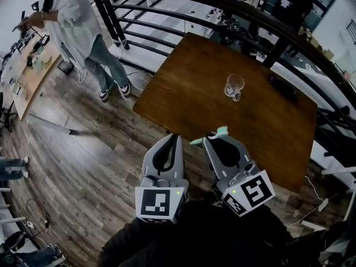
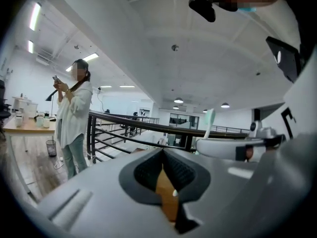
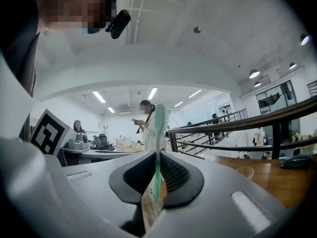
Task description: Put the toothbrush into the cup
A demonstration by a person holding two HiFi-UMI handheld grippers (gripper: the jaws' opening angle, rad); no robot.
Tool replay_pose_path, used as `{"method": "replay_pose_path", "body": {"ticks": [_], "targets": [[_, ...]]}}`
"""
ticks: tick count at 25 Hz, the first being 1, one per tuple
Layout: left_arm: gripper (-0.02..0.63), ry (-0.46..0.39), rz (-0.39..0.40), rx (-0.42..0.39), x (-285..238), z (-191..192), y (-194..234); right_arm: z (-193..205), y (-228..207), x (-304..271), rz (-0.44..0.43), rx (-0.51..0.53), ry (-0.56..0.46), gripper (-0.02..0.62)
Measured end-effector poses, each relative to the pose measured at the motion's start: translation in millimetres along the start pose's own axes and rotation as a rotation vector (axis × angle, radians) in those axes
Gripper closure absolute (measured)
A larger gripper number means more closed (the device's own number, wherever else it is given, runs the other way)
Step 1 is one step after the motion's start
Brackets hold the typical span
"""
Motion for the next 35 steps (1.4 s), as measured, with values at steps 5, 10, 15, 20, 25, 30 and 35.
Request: {"method": "replay_pose_path", "body": {"ticks": [5, 10, 15, 20, 25, 30, 35], "targets": [[0.598, -0.025, 0.132, -0.01, -23, -16, 5, -15, -1, -10, 0.117, 0.038, -0.025, 0.566], [0.598, -0.021, 0.25, -0.025, -42, -16, -18, -22, -17, 9, 0.249, 0.057, -0.046, 0.566], [0.598, -0.002, 0.332, -0.044, -60, -12, -39, -20, -35, 25, 0.341, 0.038, -0.061, 0.566], [0.598, 0.008, 0.36, -0.075, -84, -12, -58, -15, -63, 32, 0.372, 0.024, -0.071, 0.566], [0.598, 0.03, 0.357, -0.107, -112, -13, -74, -15, -96, 32, 0.372, -0.003, -0.092, 0.566], [0.598, 0.036, 0.37, -0.13, -148, -8, -90, -12, -136, 28, 0.374, -0.018, -0.104, 0.566], [0.598, 0.041, 0.363, -0.16, -193, -30, -129, -33, -196, 35, 0.356, -0.029, -0.126, 0.566]]}}
Point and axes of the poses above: the fingertips, and each gripper's own axes: x backward along the fingers, y to its left, z out of its underside, the point moved 7 cm from there along x, backward along the fingers, and after that the axes turned 13 degrees about -z, right-handed, at the moved point
